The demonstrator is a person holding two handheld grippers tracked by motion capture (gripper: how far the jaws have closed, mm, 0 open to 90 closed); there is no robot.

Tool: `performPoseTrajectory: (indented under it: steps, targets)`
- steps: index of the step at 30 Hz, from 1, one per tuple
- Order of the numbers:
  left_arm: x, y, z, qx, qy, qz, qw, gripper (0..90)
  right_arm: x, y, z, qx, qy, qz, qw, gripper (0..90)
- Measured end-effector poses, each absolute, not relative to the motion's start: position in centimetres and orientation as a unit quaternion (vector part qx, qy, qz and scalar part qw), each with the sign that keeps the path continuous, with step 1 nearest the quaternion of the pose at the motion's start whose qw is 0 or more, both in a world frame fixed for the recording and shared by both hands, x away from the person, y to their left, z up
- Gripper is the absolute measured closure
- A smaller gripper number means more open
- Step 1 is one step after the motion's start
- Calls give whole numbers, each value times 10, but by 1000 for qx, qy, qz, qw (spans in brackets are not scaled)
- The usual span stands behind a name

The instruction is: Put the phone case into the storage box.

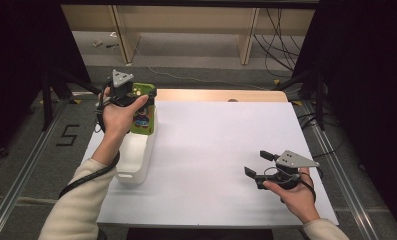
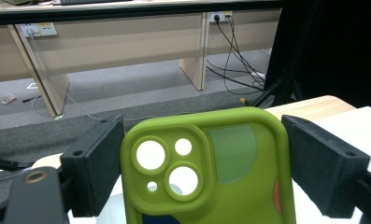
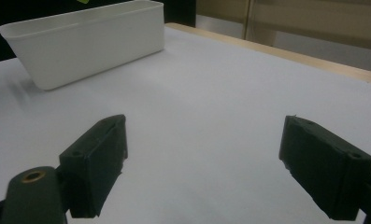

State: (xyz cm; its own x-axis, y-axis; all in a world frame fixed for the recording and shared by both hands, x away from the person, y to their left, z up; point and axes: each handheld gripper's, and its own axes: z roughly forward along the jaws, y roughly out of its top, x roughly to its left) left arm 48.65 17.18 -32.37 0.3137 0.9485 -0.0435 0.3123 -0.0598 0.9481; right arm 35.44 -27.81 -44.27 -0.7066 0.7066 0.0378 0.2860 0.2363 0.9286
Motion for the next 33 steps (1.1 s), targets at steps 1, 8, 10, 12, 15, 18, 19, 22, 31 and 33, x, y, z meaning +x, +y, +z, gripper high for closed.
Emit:
performPoseTrajectory:
  steps: [1, 8, 10, 12, 15, 18, 19, 22, 31, 33]
  targets:
    - [487, 172, -324, 649, 485, 329, 484, 163, 354, -278, -443, 326, 760, 525, 200, 164]
    - [488, 175, -324, 647, 489, 332, 482, 163, 354, -278, -443, 326, 760, 525, 200, 164]
    - [488, 175, -325, 647, 489, 332, 482, 163, 354, -278, -443, 326, 760, 525, 200, 164]
    - [488, 176, -325, 645, 491, 332, 483, 163, 354, -278, -442, 326, 760, 525, 201, 164]
    - [488, 177, -325, 645, 491, 332, 482, 163, 354, -278, -443, 326, 760, 525, 200, 164]
    - [489, 178, -325, 644, 493, 333, 482, 163, 354, -278, -443, 326, 760, 525, 201, 164]
    - [489, 178, -326, 643, 494, 333, 482, 163, 354, -278, -443, 326, 760, 525, 200, 164]
    - [490, 179, -326, 642, 494, 334, 481, 163, 354, -279, -443, 327, 760, 524, 201, 164]
    - [491, 184, -326, 639, 500, 337, 478, 163, 354, -278, -442, 327, 760, 524, 201, 164]
    - [491, 185, -326, 639, 500, 337, 478, 162, 354, -278, -443, 327, 760, 524, 201, 164]
